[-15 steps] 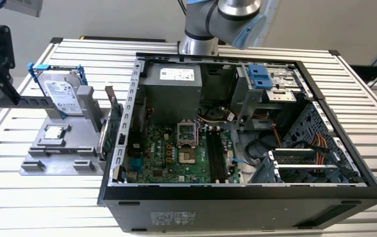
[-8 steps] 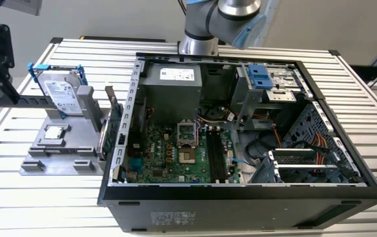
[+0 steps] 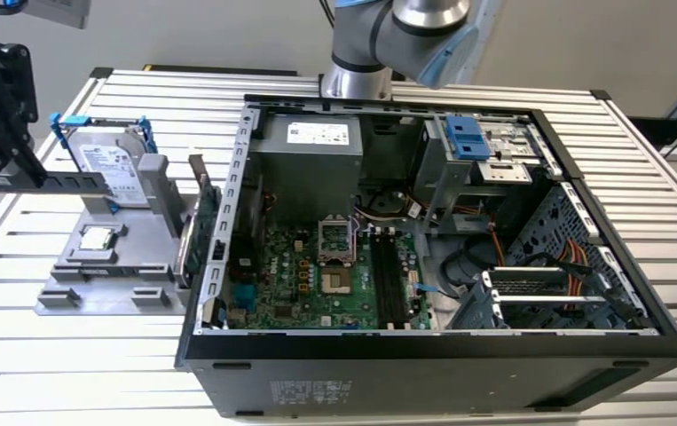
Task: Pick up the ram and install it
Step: 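Pick up the ram and move it above insertion slot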
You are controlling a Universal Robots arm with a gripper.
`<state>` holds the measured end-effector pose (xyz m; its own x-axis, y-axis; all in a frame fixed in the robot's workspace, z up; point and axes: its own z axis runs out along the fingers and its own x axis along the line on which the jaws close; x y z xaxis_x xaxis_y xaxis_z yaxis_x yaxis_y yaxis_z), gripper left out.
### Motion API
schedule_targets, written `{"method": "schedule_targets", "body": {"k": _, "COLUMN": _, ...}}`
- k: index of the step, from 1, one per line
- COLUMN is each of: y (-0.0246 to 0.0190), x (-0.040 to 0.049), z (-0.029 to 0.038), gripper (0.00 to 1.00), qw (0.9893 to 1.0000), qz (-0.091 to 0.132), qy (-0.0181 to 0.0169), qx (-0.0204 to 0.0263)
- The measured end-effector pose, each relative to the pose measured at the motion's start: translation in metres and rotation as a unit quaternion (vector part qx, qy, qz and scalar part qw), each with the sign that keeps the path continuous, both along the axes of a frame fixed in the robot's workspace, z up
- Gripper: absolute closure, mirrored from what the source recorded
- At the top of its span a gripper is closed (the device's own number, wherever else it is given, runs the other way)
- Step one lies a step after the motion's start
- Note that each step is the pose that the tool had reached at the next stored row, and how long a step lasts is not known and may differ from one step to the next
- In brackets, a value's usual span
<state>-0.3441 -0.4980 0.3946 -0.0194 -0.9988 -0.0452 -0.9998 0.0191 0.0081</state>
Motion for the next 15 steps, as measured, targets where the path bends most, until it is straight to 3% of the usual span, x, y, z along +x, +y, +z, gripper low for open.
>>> {"method": "schedule_targets", "body": {"k": 15, "y": 0.0001, "x": 0.0198, "z": -0.0001, "gripper": 1.0, "qw": 1.0, "qz": 0.005, "qy": 0.0, "qx": 0.0}}
